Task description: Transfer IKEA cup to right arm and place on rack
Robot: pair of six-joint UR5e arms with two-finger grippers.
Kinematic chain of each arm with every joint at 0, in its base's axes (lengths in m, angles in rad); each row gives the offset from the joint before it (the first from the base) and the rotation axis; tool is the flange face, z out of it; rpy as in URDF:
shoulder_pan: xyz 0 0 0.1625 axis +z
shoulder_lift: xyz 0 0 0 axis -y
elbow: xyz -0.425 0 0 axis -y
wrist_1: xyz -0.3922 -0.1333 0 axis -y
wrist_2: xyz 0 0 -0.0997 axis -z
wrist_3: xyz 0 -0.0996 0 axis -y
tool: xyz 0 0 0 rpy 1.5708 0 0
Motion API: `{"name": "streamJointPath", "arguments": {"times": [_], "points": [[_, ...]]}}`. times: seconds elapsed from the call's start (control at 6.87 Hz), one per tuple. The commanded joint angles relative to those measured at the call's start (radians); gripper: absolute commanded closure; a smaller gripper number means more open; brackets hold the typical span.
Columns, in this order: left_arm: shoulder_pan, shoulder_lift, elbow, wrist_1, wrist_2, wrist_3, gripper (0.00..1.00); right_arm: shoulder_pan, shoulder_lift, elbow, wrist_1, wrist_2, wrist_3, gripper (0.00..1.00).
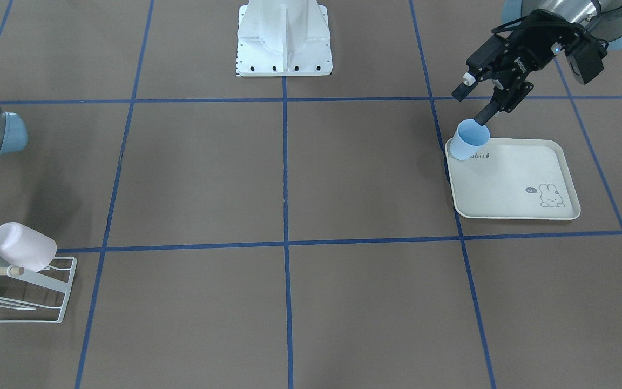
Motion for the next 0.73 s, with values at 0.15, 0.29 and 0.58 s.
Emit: {"name": "streamJointPath", "arguments": {"times": [0.15,0.29,0.58], "points": [[0.0,0.0,-0.001,0.0,0.0,-0.002,0.0,-0.013,-0.009,-0.001,0.01,0.0,0.0,1.0],[0.0,0.0,-0.004,0.0,0.002,-0.002,0.0,-0.013,-0.01,-0.001,0.011,0.0,0.002,0.81],[0.0,0.002,-0.005,0.0,0.002,-0.002,0.0,-0.013,-0.022,-0.003,0.039,0.003,0.0,0.0]]}}
